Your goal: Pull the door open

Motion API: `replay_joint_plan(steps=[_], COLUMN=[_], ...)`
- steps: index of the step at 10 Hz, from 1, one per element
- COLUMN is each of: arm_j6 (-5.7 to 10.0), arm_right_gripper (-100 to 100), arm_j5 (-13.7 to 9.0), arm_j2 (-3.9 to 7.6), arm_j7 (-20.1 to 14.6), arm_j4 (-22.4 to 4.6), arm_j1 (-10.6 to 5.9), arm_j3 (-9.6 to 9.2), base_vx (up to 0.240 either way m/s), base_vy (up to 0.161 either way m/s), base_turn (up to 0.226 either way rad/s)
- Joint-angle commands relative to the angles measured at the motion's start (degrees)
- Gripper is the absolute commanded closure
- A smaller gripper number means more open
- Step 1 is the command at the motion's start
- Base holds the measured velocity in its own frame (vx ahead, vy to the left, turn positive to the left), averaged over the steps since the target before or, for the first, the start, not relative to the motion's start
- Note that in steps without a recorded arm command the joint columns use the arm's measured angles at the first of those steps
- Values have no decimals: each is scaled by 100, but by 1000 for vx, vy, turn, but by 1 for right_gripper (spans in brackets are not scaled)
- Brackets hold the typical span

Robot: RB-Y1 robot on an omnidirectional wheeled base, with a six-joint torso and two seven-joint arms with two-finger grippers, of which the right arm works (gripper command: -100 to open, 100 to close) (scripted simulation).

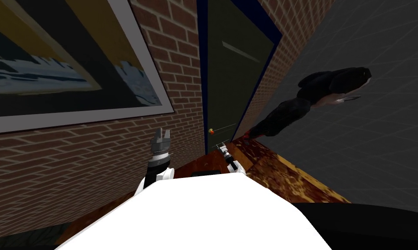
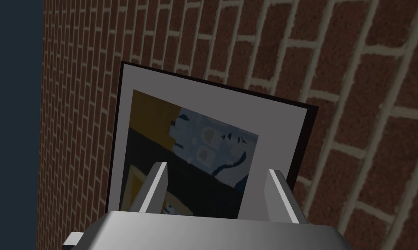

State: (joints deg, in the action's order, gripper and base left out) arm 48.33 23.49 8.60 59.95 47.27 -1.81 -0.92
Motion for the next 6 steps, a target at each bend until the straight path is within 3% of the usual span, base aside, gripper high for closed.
replay_joint_plan(steps=[1,3,5,6], arm_j6=[72,134,194,169], arm_right_gripper=[-100,-100,-100,-100], arm_j5=[47,91,133,124], arm_j2=[-25,-54,-85,-78], arm_j7=[189,357,518,466], arm_j4=[-217,-411,-598,-519], arm_j1=[-91,-168,-242,-203], arm_j3=[1,2,2,-2], base_vx=[114,139,232,105], base_vy=[-38,-31,-16,-9], base_turn=[37,33,11,5])
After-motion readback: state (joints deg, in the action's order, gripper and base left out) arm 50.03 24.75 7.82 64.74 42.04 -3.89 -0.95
